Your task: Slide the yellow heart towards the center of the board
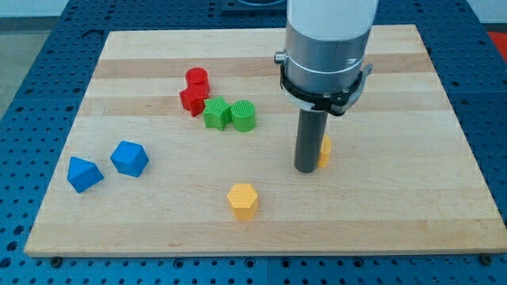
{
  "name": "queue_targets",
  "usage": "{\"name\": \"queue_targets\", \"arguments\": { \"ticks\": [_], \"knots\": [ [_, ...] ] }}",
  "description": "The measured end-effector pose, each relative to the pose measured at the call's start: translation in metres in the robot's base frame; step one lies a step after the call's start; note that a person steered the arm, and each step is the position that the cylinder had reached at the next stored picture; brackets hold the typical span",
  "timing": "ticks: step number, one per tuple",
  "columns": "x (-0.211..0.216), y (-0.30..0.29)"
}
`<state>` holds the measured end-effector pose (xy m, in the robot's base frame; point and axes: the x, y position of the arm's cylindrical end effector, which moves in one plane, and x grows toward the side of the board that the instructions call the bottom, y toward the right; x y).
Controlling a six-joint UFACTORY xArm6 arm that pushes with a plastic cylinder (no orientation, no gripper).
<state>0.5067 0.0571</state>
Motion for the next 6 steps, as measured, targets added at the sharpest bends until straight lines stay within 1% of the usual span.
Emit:
{"name": "queue_targets", "arguments": {
  "ticks": [1,2,3,6],
  "knots": [
    [0.000,0.000],
    [0.014,0.003],
    [0.015,0.023],
    [-0.070,0.018]
  ]
}}
